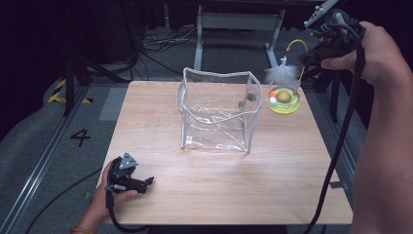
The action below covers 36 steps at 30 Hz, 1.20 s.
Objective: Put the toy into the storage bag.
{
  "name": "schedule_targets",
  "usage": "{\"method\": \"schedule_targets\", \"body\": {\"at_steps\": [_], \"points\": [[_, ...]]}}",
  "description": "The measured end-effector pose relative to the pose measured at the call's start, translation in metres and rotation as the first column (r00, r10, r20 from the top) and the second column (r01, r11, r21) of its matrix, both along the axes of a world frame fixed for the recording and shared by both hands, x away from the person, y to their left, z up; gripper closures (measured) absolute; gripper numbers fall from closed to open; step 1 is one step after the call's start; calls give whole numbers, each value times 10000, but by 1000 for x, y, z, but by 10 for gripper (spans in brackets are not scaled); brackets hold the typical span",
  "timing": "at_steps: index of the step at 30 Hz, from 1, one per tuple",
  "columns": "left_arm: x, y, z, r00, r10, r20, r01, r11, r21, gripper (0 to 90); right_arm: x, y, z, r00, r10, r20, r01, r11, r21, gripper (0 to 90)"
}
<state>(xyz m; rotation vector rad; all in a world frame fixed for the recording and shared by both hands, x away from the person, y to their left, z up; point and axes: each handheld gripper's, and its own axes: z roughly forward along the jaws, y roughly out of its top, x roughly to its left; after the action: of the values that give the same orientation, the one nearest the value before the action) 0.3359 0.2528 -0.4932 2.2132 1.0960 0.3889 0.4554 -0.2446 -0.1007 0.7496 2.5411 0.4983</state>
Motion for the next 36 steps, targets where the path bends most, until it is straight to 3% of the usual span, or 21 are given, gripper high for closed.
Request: {"method": "schedule_targets", "body": {"at_steps": [4, 14, 36], "points": [[0, 0, 0, 10000, -1, 1, 1, 10000, 3, 5, -1, 14, 11, 9998, 106, 154, -103, 9998, -153, 884], [0, 0, 0, 10000, 3, 2, -3, 10000, -3, 5, 11, 40, 11, 9993, 288, 256, -291, 9995, 110, 884], [0, 1, 0, 10000, -88, -35, 88, 10000, 1, 6, 32, 79, -6, 9968, 708, 371, -728, 9958, 547, 885]]}}
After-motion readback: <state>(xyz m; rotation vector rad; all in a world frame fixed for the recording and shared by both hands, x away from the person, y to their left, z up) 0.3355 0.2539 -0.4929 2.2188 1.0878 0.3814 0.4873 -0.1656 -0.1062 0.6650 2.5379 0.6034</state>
